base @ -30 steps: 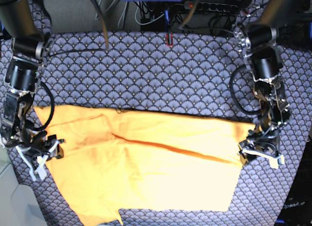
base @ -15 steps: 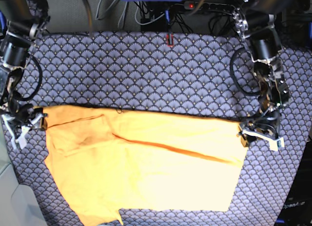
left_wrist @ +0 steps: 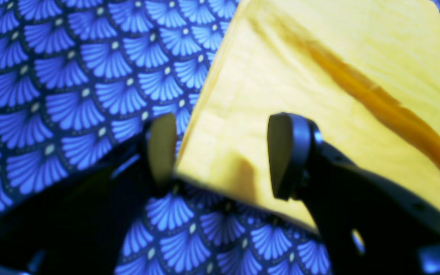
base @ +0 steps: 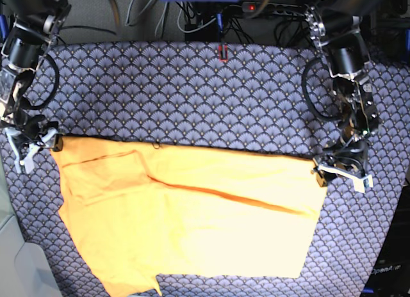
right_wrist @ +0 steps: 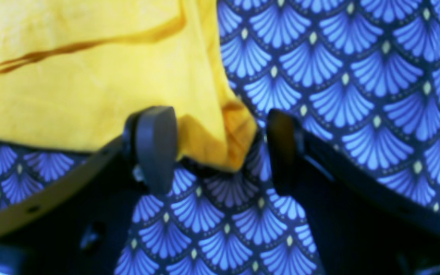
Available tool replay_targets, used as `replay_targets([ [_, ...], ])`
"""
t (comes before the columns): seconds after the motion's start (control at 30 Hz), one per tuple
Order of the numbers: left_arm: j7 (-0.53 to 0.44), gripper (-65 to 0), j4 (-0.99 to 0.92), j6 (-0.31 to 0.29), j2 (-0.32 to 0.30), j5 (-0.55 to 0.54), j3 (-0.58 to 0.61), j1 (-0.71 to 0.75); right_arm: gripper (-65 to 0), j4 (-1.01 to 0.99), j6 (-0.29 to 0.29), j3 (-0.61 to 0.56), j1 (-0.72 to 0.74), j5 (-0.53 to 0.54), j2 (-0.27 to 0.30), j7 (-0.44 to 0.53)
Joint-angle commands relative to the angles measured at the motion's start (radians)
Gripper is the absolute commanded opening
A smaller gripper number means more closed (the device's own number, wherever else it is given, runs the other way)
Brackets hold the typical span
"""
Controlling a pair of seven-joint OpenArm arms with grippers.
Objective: Fold the T-shirt properly
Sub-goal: 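Release the folded edge and raise both grippers back toward the shoulders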
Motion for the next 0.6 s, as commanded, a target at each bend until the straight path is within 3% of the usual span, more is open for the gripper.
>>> replay_targets([
  [0.0, -0.024, -27.8, 0.018, -0.009, -0.012, -0.009, -0.001, -0.021, -27.3, 0.016, 0.003, 0.004, 0.010, 0.014, 0.019, 0.023],
  [0.27, -0.026, -27.7, 0.016, -0.007, -0.013, -0.009, -0.001, -0.021, -28.8, -0.012, 0.003, -0.002, -0.002, 0.014, -0.004, 0.023],
  [0.5, -0.066, -27.6, 0.015, -0.001, -0.012, -0.009, -0.001, -0.022, -52.6, -0.053, 0.003, -0.002, 0.001, 0.014, -0.004, 0.025],
  [0.57, -0.067, -27.6, 0.015, 0.001, -0.009, -0.011, -0.003, -0.022, -55.8, -0.053, 0.003, -0.002, 0.001, 0.014, -0.004, 0.025],
])
